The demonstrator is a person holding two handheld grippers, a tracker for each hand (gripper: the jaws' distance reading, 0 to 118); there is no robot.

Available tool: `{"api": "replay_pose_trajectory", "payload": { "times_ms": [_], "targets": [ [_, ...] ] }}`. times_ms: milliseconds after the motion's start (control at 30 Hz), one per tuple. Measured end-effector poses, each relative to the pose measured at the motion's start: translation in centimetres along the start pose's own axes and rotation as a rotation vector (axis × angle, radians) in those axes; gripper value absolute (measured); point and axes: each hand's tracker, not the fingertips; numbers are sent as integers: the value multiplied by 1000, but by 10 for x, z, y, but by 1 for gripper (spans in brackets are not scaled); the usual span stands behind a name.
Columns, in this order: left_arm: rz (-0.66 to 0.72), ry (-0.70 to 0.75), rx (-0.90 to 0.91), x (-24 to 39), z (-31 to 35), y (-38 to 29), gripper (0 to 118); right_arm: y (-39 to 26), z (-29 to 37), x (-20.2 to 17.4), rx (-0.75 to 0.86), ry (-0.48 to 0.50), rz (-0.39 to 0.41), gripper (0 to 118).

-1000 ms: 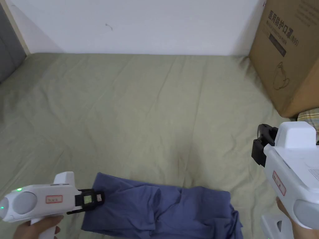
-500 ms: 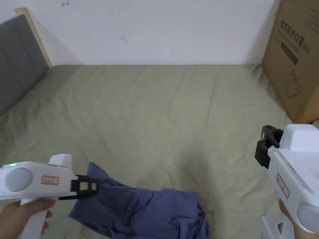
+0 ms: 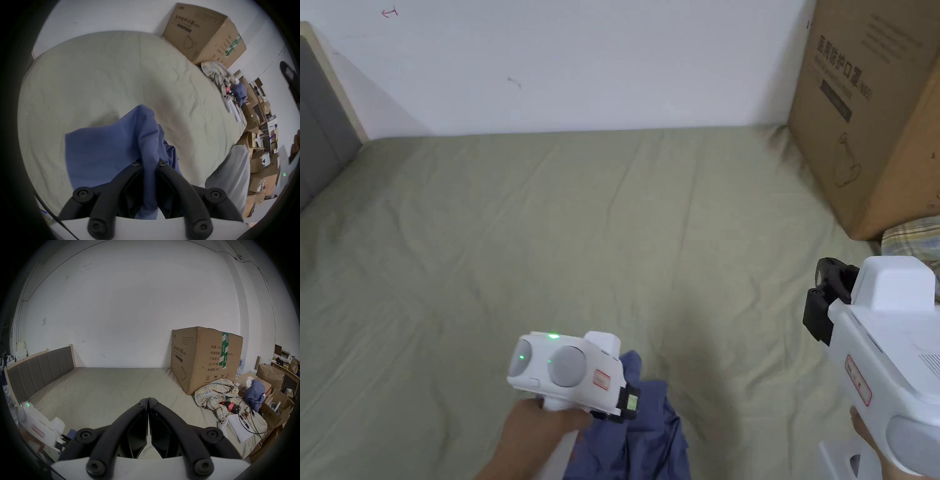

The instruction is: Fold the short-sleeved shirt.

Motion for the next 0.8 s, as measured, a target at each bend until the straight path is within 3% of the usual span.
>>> {"api": "replay_pose_trajectory", "payload": {
  "times_ms": [100, 233, 300, 333, 367, 433, 567, 800],
  "targets": [
    [-39, 43, -48, 15, -28, -11, 10, -4, 3, 8, -9, -21, -6, 0],
    [15, 42, -58, 14, -49, -16, 11, -7, 5, 14, -18, -37, -11, 0],
    [23, 38, -42, 12, -45, -16, 30, -7, 5, 14, -20, -39, -12, 0],
    [39, 24, -19, 11, -38, -16, 46, -7, 6, 14, -20, -39, -11, 0],
    [48, -29, 18, 14, -27, -16, 70, -7, 6, 14, -20, -40, -10, 0],
    [57, -69, 73, 13, -9, -16, 89, -6, 5, 13, -19, -38, -11, 0],
    [64, -59, 269, 6, 37, -19, 91, -3, 5, 8, -12, -30, -17, 0],
    [6, 170, 458, -27, 53, -34, 91, 2, 5, 2, -3, -14, -7, 0]
  ]
}}
